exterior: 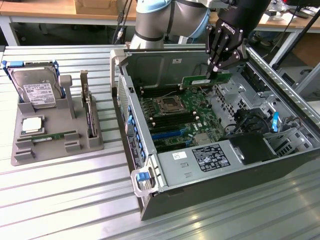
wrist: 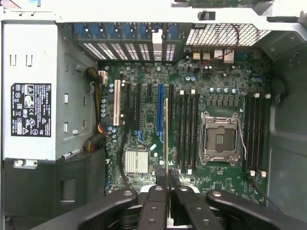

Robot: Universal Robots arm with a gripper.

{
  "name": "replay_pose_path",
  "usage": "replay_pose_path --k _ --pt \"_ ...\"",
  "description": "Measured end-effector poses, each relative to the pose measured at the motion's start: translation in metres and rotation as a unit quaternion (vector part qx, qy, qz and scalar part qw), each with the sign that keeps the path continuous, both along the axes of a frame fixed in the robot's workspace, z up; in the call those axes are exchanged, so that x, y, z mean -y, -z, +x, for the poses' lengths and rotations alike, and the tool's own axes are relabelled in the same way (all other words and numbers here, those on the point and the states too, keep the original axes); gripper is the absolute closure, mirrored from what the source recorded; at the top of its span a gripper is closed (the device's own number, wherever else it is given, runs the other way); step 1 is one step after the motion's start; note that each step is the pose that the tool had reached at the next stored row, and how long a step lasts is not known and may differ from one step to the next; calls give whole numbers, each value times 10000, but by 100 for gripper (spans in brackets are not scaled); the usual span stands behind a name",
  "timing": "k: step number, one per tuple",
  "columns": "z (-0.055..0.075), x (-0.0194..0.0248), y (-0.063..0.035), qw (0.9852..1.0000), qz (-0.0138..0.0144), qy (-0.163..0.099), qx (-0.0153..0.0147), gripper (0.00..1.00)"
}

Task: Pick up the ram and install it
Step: 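Pick up the ram and move it above insertion slot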

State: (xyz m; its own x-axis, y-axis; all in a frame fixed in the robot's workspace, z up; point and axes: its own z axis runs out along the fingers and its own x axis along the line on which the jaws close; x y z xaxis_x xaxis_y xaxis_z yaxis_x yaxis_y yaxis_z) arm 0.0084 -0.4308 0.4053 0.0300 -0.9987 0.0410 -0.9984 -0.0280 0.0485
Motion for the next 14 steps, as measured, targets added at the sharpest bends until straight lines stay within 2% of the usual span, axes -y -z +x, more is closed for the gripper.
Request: replay_pose_path --k 5,14 --pt "55 0 0 10000 0 0 0 88" --pt "64 0 0 10000 0 0 0 88"
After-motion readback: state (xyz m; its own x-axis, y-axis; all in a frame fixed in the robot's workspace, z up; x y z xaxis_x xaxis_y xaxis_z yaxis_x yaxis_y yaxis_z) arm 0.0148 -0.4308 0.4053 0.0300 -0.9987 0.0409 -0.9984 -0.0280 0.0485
